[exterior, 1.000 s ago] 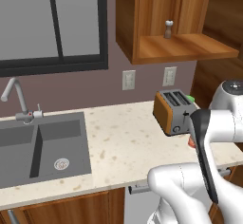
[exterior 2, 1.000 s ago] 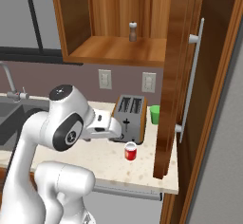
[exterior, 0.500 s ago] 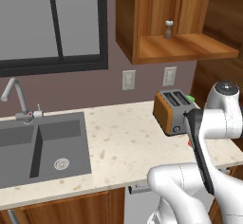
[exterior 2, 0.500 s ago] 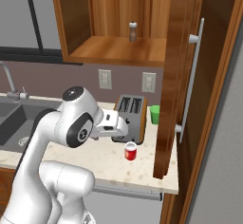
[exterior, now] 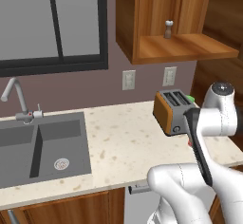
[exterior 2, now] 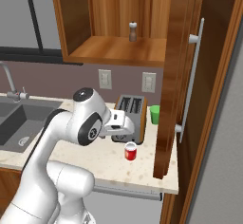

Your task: Pick the yogurt and canned food from the counter and place them in the cabinets closest to them.

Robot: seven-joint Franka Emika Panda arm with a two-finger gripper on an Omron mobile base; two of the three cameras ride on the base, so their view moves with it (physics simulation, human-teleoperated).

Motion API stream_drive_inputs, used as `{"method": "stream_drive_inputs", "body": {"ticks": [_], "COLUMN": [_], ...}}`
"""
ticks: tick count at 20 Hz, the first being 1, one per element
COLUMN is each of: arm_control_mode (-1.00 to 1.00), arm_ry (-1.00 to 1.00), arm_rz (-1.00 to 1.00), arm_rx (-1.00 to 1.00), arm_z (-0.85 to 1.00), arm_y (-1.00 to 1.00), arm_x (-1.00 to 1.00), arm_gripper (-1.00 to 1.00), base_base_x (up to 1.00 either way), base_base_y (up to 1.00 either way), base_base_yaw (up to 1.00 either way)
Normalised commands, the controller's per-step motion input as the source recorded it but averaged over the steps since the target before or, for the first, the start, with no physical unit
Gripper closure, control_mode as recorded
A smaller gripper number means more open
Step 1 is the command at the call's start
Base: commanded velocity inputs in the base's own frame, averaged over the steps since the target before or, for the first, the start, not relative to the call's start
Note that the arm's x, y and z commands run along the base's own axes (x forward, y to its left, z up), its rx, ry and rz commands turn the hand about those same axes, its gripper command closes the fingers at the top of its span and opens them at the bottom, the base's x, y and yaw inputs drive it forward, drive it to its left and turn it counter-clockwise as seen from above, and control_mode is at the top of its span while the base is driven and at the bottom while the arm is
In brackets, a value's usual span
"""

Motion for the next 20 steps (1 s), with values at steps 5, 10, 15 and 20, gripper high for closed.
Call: {"method": "stream_drive_inputs", "body": {"ticks": [5,10,15,20], "arm_control_mode": [-1.0,-1.0,-1.0,-1.0], "arm_ry": [0.0,0.0,-0.01,0.0], "arm_rz": [0.0,0.0,0.0,0.0], "arm_rx": [0.0,0.0,0.0,0.0], "arm_z": [-0.09,-0.06,0.0,-0.07], "arm_y": [-0.02,0.0,0.0,-0.04], "arm_x": [0.36,0.26,0.0,0.0], "arm_gripper": [-1.0,-1.0,-1.0,-1.0], "base_base_x": [0.0,0.0,0.0,0.0], "base_base_y": [0.0,0.0,0.0,0.0], "base_base_yaw": [0.0,0.0,0.0,0.0]}}
